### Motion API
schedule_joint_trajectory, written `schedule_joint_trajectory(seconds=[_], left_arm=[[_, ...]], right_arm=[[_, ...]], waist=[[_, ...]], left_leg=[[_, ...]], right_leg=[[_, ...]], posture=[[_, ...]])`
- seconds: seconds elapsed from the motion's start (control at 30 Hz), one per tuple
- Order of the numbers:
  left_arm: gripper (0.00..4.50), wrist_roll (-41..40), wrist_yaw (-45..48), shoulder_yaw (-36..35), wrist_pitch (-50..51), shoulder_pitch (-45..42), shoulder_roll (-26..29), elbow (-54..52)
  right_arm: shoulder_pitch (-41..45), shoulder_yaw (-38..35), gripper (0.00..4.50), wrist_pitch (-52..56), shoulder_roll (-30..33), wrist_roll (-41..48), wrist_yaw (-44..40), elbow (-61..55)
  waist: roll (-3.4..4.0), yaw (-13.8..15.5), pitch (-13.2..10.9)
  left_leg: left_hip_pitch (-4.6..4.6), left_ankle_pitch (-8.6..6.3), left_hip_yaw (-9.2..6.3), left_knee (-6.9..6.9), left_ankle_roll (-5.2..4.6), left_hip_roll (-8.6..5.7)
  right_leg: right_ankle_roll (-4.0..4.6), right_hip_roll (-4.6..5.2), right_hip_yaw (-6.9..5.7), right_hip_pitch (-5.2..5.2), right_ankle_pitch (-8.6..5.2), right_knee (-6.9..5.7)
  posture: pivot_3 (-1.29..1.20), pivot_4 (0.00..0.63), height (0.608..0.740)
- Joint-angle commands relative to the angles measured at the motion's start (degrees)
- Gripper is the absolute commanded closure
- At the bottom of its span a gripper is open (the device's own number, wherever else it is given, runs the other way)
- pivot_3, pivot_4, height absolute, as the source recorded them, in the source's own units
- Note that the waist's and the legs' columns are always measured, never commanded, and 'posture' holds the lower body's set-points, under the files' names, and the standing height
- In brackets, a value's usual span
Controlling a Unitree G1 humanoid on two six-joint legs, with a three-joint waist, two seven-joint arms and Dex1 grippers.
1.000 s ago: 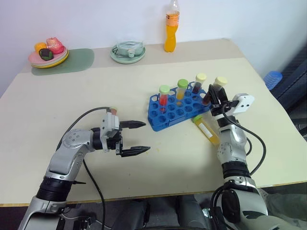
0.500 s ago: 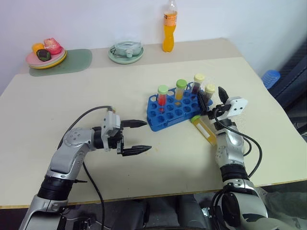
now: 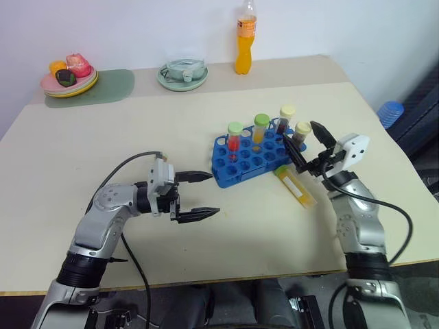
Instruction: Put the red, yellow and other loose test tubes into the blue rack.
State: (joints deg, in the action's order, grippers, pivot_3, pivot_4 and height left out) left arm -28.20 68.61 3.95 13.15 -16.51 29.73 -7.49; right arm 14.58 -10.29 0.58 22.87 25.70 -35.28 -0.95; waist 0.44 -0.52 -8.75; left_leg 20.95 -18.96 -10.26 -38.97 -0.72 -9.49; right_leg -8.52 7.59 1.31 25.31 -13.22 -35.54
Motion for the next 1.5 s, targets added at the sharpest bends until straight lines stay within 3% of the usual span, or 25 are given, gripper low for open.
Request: schedule_joint_trajectory(seconds=[0.03,0.13,0.37,0.53,0.63,0.9,1.5], left_arm=[[0.00,-0.1,0.7,0.6,-1.2,-1.2,-0.6,0.1],[0.00,0.2,1.0,1.1,-1.9,-1.7,-1.2,1.2],[0.00,1.3,0.9,2.3,-4.0,-2.6,-3.4,3.7],[0.00,1.6,1.3,2.4,-5.0,-2.0,-4.1,4.3],[0.00,1.6,1.3,2.3,-5.2,-1.7,-4.2,4.3],[0.00,1.6,0.2,1.7,-5.5,0.7,-4.0,3.2],[0.00,0.4,-3.3,0.7,-3.3,4.6,-2.0,-2.4]], right_arm=[[-4.1,-0.8,0.04,11.4,6.3,4.0,-1.0,-12.2],[-5.6,-1.6,0.04,19.0,11.1,3.9,0.9,-17.0],[-3.6,-1.0,0.04,50.3,20.6,8.4,10.5,-26.3],[9.8,4.8,0.04,75.0,23.7,7.5,16.0,-23.6],[16.2,8.0,0.04,81.5,23.4,6.6,16.0,-20.0],[26.0,12.2,0.04,90.7,22.0,6.7,13.6,-13.3],[30.2,18.6,0.04,90.8,18.7,4.5,11.4,-3.3]], waist=[[0.01,0.2,0.0],[0.00,0.4,0.0],[-0.03,1.4,0.0],[-0.03,1.2,0.0],[-0.04,1.3,0.0],[-0.06,1.1,0.0],[-0.06,1.2,0.0]], left_leg=[[0.01,-0.01,0.00,0.01,-0.01,0.00],[0.02,-0.01,0.03,-0.02,-0.02,0.00],[0.06,-0.03,0.12,-0.08,-0.06,0.01],[0.17,-0.04,0.15,-0.15,-0.07,0.01],[0.22,-0.04,0.17,-0.13,-0.07,0.07],[0.36,-0.07,0.17,-0.17,-0.13,0.03],[0.36,-0.07,0.20,-0.18,-0.13,0.06]], right_leg=[[0.00,0.01,0.00,0.00,0.00,0.01],[0.00,0.02,0.01,-0.01,0.00,0.04],[0.00,0.06,0.04,-0.02,0.00,0.08],[0.00,0.09,0.04,0.06,0.01,0.10],[0.00,0.10,0.03,0.10,0.01,0.11],[0.00,0.11,-0.04,0.12,0.03,0.28],[0.01,0.09,-0.04,0.14,0.07,0.27]], posture=[[0.00,0.150,0.740],[0.00,0.150,0.740],[0.00,0.150,0.740],[0.00,0.150,0.740],[0.00,0.150,0.740],[0.00,0.150,0.740],[0.00,0.150,0.740]])
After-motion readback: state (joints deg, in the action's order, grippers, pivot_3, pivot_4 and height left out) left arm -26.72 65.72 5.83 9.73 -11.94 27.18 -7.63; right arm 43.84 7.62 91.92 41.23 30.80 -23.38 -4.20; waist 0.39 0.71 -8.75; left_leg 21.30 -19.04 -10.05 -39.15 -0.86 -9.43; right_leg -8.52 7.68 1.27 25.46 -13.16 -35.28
